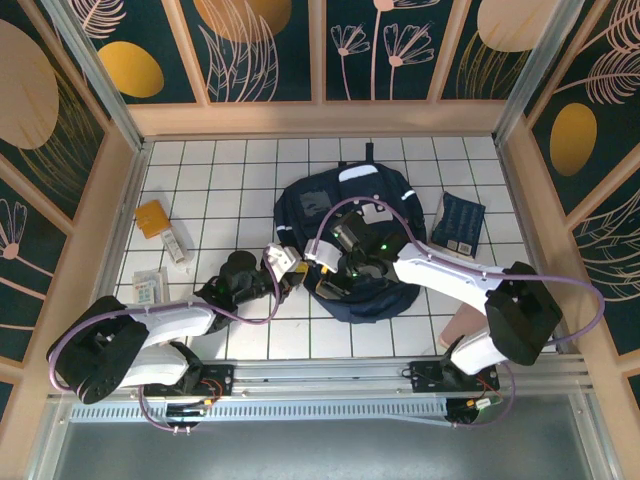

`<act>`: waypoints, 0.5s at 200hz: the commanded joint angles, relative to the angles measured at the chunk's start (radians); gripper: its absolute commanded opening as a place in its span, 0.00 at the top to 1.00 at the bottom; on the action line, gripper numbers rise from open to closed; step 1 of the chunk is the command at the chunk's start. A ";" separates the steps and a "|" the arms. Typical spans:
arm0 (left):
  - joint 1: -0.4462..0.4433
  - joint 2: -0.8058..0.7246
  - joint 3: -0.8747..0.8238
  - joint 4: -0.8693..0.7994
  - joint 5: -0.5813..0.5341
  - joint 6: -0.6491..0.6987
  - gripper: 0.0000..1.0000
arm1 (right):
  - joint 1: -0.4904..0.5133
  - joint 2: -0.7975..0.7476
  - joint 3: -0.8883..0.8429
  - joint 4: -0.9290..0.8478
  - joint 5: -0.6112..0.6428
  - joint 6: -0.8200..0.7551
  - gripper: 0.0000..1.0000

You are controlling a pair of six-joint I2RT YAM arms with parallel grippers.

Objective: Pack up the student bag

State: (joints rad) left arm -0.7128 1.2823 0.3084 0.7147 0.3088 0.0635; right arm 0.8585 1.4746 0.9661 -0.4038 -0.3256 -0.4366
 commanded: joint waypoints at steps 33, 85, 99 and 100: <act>-0.003 -0.044 0.019 -0.109 -0.132 0.019 1.00 | -0.002 -0.069 -0.010 -0.104 -0.003 -0.149 0.43; -0.003 0.060 -0.095 0.072 -0.194 -0.120 0.52 | -0.010 -0.110 -0.067 -0.340 0.203 -0.551 0.62; -0.003 0.127 -0.081 0.081 -0.205 -0.119 0.52 | -0.030 -0.124 -0.070 -0.345 0.223 -0.586 0.64; -0.003 0.134 -0.079 0.082 -0.203 -0.118 0.52 | -0.031 -0.125 -0.070 -0.347 0.222 -0.588 0.64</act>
State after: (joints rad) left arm -0.7128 1.3319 0.2192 0.7296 0.1616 -0.0116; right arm 0.8539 1.3808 0.9142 -0.6518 -0.2092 -0.8581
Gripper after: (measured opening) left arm 0.477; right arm 0.372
